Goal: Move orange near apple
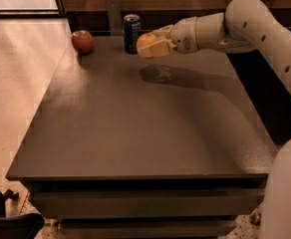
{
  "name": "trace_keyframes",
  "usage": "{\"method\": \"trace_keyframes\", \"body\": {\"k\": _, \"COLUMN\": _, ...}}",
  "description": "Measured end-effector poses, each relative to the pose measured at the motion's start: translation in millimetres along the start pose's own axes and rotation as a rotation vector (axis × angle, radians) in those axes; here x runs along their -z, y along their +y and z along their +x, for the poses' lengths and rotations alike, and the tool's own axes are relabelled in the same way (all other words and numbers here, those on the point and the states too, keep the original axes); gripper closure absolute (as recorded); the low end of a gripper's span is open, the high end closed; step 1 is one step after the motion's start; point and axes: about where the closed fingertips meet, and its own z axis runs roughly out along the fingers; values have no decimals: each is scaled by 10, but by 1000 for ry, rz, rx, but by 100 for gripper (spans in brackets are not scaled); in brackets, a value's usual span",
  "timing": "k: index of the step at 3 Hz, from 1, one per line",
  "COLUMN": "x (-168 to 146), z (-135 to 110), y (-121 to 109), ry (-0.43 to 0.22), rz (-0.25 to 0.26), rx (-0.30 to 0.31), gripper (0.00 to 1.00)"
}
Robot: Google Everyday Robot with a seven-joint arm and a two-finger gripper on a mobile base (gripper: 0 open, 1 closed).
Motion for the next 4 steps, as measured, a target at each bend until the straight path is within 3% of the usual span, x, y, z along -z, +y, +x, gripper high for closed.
{"method": "trace_keyframes", "body": {"k": 1, "x": -448, "z": -19, "y": -181, "ry": -26, "rz": 18, "rx": 21, "gripper": 100}}
{"method": "trace_keyframes", "body": {"k": 2, "x": -869, "z": -35, "y": -203, "ry": -35, "rz": -7, "rx": 76, "gripper": 100}}
{"method": "trace_keyframes", "body": {"k": 3, "x": -1279, "z": -48, "y": -137, "ry": -18, "rz": -81, "rx": 145, "gripper": 100}}
{"method": "trace_keyframes", "body": {"k": 4, "x": -1466, "z": -39, "y": -85, "ry": 1, "rz": -135, "rx": 174, "gripper": 100}}
